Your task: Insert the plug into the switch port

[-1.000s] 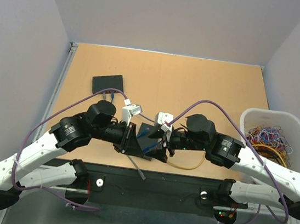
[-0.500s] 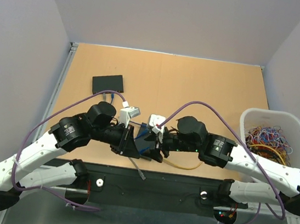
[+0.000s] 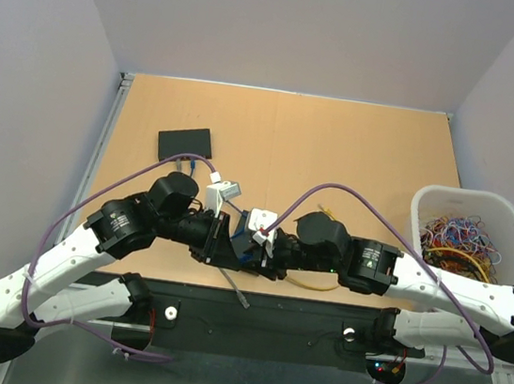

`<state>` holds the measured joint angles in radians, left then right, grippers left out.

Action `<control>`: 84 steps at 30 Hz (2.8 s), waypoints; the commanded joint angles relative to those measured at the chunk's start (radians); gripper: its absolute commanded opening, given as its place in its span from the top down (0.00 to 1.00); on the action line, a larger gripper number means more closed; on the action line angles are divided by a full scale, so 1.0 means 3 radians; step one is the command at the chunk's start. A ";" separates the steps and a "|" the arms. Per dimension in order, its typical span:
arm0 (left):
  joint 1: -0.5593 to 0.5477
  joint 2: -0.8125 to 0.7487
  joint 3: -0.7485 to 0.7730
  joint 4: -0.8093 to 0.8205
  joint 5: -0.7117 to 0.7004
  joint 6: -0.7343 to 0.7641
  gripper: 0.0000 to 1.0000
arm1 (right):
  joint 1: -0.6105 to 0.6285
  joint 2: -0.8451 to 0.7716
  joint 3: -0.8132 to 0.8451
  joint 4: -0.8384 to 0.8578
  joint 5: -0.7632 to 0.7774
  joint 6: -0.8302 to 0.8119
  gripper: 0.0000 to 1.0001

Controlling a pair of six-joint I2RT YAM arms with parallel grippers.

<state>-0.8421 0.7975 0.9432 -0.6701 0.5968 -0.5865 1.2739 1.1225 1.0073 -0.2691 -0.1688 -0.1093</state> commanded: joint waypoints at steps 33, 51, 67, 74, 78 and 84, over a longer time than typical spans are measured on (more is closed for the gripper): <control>0.0123 -0.0895 -0.0736 0.2515 -0.1090 -0.0576 0.50 | 0.0120 -0.0837 -0.1266 0.2211 0.1324 0.1402 0.99; 0.0117 -0.0797 -0.1027 0.2668 -0.1146 -0.0642 0.46 | 0.0120 -0.0658 -0.1215 0.2395 0.1601 0.1561 1.00; 0.0117 -0.0812 -0.1129 0.2617 -0.1207 -0.0643 0.59 | 0.0120 -0.0525 -0.1128 0.2554 0.1606 0.1622 1.00; 0.0112 -0.0817 -0.1145 0.2525 -0.1309 -0.0591 0.59 | 0.0120 -0.0515 -0.1128 0.2554 0.1601 0.1638 1.00; 0.0112 -0.0812 -0.1175 0.2520 -0.1314 -0.0581 0.60 | 0.0120 -0.0515 -0.1123 0.2559 0.1631 0.1643 0.99; 0.0112 -0.0807 -0.1175 0.2535 -0.1289 -0.0581 0.72 | 0.0120 -0.0479 -0.1103 0.2564 0.1708 0.1643 1.00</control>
<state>-0.8097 0.5606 0.5987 0.0628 0.2085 -0.7822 1.3041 0.9821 0.6144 0.4267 0.3019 0.3744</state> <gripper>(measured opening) 0.316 0.133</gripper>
